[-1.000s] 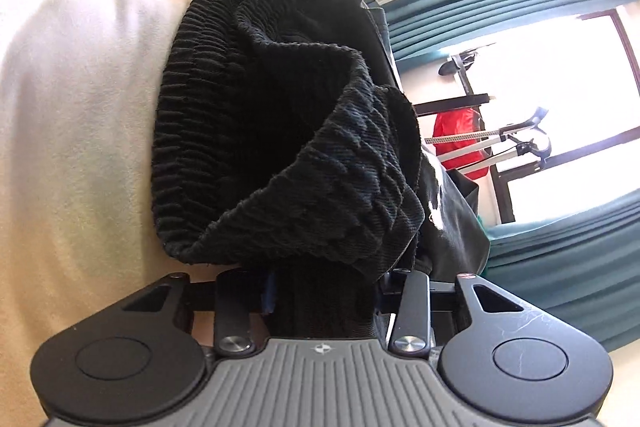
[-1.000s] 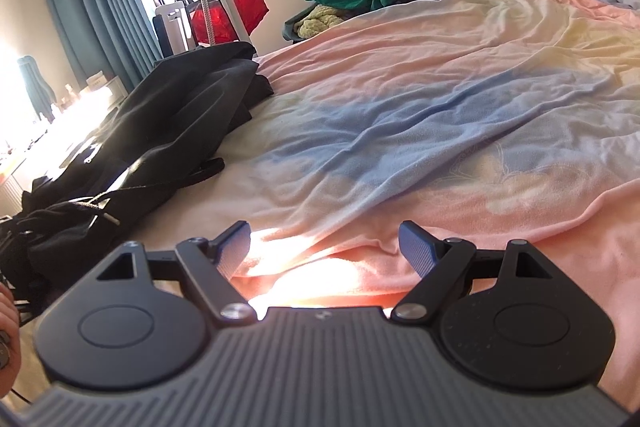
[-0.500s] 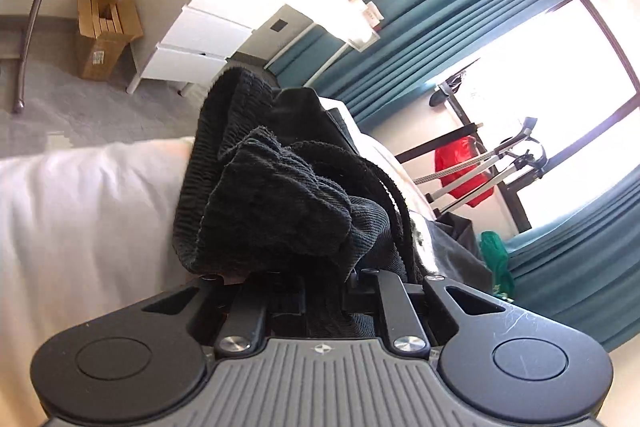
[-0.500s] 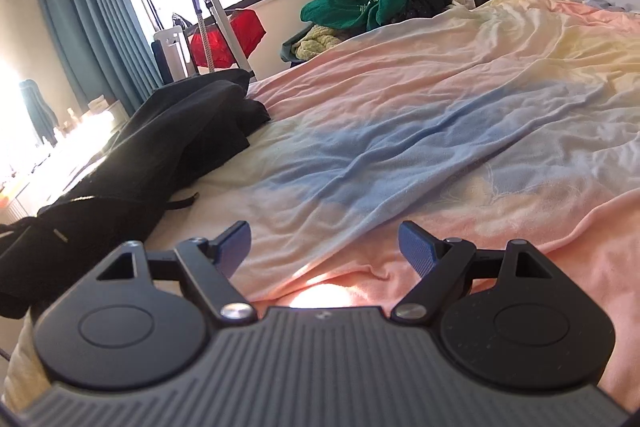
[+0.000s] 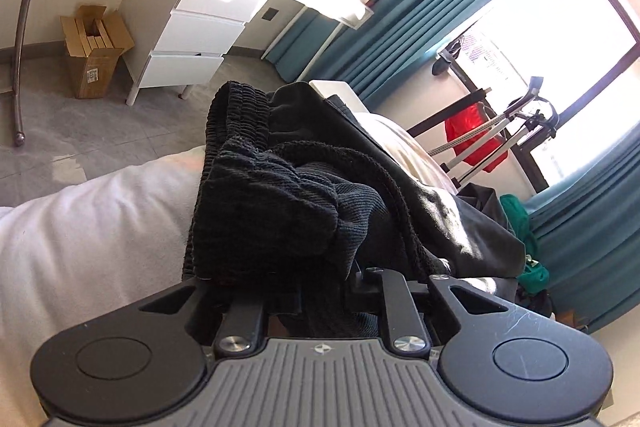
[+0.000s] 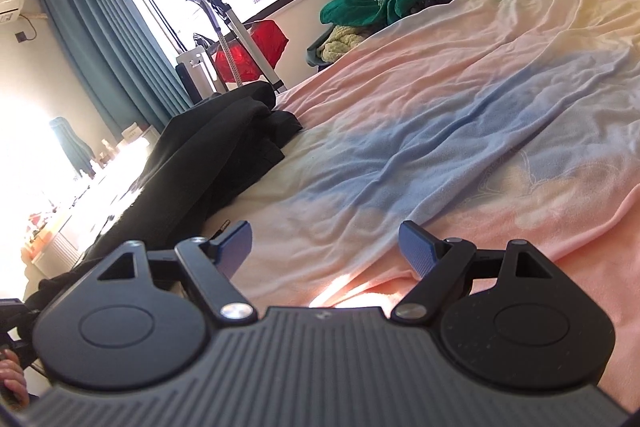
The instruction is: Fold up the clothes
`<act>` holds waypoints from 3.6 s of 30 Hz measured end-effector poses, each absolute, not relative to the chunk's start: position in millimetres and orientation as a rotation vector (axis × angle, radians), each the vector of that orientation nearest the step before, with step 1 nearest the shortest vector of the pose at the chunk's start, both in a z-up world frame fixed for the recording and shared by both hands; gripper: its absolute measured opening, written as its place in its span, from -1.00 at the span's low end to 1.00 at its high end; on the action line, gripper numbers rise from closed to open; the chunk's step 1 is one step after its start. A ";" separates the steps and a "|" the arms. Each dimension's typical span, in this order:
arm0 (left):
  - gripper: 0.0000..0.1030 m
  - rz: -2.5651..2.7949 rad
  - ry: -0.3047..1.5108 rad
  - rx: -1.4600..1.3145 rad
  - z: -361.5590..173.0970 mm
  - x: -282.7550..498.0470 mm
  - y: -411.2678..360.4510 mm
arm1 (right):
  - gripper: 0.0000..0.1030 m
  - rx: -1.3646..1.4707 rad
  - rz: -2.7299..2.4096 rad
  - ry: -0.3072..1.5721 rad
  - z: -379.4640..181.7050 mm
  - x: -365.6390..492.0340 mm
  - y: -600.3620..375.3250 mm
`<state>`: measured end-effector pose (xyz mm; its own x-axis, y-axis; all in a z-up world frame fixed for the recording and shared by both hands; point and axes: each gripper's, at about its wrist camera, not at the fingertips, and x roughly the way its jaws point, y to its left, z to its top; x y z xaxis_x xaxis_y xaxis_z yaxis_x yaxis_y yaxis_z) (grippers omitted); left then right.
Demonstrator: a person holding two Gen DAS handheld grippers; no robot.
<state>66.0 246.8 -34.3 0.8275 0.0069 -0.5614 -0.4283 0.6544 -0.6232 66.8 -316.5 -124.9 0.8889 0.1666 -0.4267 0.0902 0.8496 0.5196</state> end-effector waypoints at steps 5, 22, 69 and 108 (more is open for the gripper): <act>-0.62 0.287 0.561 -0.873 -36.8 71.0 251.0 | 0.46 0.536 0.095 0.487 -122.4 64.6 -308.6; -0.50 0.318 0.549 -1.149 -61.4 59.5 269.3 | 0.40 0.623 0.148 0.582 -91.5 173.1 -287.0; -0.48 0.260 0.524 -1.055 -88.7 66.3 283.4 | -0.86 0.368 0.306 0.603 -70.0 98.8 -199.2; 0.63 0.047 0.449 0.121 -8.6 67.3 8.5 | 0.40 0.590 0.092 0.510 -80.4 67.5 -307.8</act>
